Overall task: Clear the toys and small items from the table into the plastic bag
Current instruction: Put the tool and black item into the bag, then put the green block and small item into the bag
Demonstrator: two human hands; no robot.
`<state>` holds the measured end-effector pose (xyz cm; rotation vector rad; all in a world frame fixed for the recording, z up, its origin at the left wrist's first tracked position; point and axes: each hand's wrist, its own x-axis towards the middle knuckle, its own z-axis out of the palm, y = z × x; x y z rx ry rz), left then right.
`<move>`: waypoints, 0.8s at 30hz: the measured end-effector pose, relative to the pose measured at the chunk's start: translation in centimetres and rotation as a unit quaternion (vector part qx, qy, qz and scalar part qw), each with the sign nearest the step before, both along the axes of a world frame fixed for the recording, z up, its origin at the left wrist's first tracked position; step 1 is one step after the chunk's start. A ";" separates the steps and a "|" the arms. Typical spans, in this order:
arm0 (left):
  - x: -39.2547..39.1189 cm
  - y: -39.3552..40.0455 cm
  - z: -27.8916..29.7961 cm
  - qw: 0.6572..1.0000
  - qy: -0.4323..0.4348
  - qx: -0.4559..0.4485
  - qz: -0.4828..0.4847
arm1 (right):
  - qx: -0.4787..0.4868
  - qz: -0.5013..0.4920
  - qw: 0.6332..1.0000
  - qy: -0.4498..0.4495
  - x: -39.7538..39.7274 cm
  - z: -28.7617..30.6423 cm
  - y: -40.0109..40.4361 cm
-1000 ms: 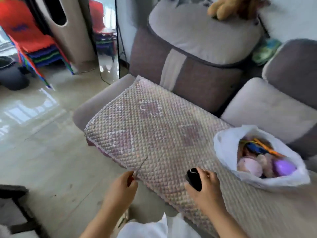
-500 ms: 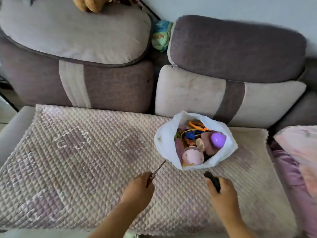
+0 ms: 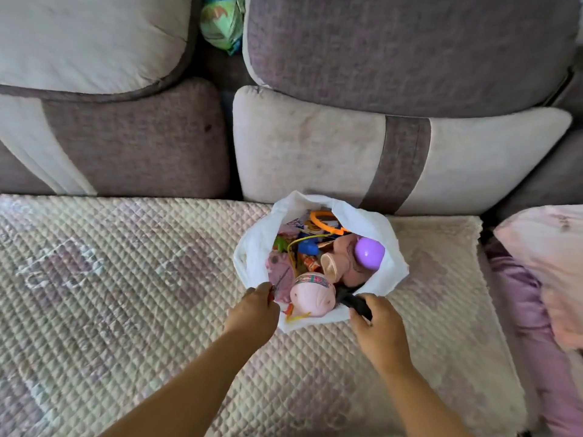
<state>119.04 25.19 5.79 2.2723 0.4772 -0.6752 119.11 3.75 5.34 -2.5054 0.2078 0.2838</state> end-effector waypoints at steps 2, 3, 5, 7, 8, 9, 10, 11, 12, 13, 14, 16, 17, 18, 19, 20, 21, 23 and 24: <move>1.9 -1.7 -1.4 0.999 0.028 0.014 -0.006 | -0.008 0.020 1.000 0.011 2.2 -1.4 -1.0; 2.6 -2.4 -2.1 0.999 0.040 0.021 -0.013 | -0.007 0.030 0.999 0.012 3.1 -2.0 -1.3; 4.3 -3.8 -3.7 0.997 0.055 0.048 -0.015 | 0.006 0.056 0.998 0.010 4.9 -3.3 -1.9; 5.8 -4.9 -5.2 0.995 0.059 0.074 0.008 | 0.013 0.079 0.997 0.011 6.5 -4.8 -2.3; 6.4 -5.1 -5.8 0.995 0.055 0.078 0.025 | 0.011 0.088 0.996 0.011 7.2 -5.4 -2.4; 6.9 -5.5 -6.5 0.995 0.049 0.076 0.042 | 0.006 0.096 0.995 0.012 7.9 -6.1 -2.5; 7.3 -5.8 -7.0 0.995 0.042 0.071 0.058 | 0.000 0.100 0.995 0.012 8.6 -6.7 -2.6; 7.6 -6.1 -7.4 0.995 0.038 0.062 0.069 | -0.005 0.102 0.995 0.013 9.3 -7.3 -2.7; 7.7 -6.3 -7.7 0.995 0.034 0.052 0.078 | -0.010 0.104 0.994 0.010 9.9 -7.7 -2.7; 7.8 -6.5 -7.9 0.995 0.030 0.041 0.085 | -0.013 0.107 0.994 0.004 10.5 -8.0 -2.6; 7.7 -6.7 -8.0 0.995 0.026 0.036 0.091 | -0.018 0.108 0.994 0.000 10.9 -8.3 -2.6; 7.4 -7.0 -8.1 0.995 0.009 0.037 0.097 | -0.034 0.101 0.994 -0.010 11.7 -8.7 -2.4; 7.0 -7.0 -8.0 0.994 -0.005 0.038 0.100 | -0.043 0.097 0.994 -0.011 12.1 -8.8 -2.3; 6.7 -7.0 -7.9 0.993 -0.019 0.035 0.107 | -0.051 0.095 0.994 -0.004 12.3 -8.9 -2.3; 6.1 -6.9 -7.7 0.992 -0.029 0.031 0.120 | -0.060 0.099 0.993 0.008 12.6 -9.0 -2.3; 5.6 -6.9 -7.4 0.990 -0.035 0.028 0.136 | -0.069 0.106 0.992 0.019 12.6 -9.0 -2.3; 4.9 -6.8 -7.0 0.988 -0.035 0.024 0.151 | -0.075 0.115 0.990 0.023 12.6 -8.9 -2.4; 3.9 -6.7 -6.3 0.987 -0.025 0.018 0.158 | -0.067 0.128 0.989 0.013 12.2 -8.4 -2.4; 3.3 -6.6 -5.8 0.987 -0.017 0.017 0.157 | -0.050 0.135 0.990 0.002 11.8 -7.8 -2.3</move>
